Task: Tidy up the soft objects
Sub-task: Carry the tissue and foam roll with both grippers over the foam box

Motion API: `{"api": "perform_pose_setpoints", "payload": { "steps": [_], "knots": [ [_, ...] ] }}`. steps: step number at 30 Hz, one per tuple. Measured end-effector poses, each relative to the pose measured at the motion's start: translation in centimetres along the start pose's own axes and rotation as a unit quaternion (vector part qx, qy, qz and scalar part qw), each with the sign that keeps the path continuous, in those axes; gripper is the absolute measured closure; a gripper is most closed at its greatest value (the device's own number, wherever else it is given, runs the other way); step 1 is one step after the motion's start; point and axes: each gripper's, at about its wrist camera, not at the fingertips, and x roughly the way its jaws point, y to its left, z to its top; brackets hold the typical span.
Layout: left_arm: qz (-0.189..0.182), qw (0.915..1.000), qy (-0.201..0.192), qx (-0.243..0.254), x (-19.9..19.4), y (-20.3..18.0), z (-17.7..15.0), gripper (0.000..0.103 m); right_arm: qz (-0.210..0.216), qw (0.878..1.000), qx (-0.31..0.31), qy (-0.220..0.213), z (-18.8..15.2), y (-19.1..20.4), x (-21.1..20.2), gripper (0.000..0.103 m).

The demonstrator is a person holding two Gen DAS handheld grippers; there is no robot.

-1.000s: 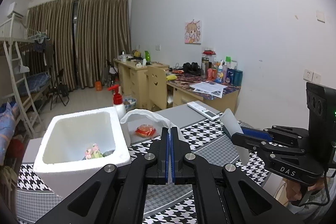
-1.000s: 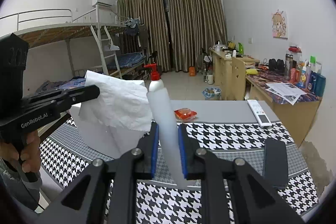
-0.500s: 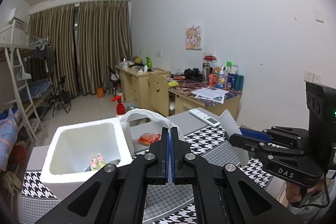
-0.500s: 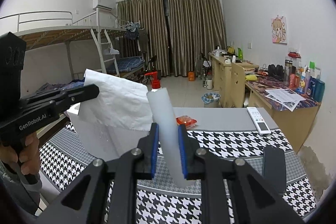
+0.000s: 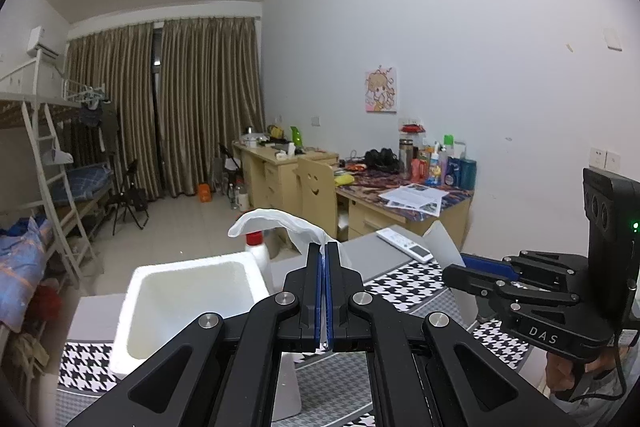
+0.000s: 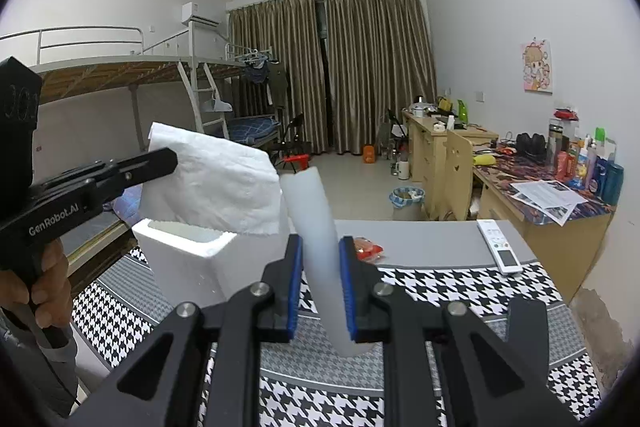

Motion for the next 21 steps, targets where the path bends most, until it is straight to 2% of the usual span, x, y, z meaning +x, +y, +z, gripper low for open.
{"api": "perform_pose_setpoints", "payload": {
  "steps": [21],
  "knots": [
    [0.056, 0.9983, -0.014, -0.014, -0.4, 3.1, 1.2, 0.102, 0.036, 0.999, -0.017, -0.006, 2.1, 1.9, 2.3, 0.081]
  ]
}}
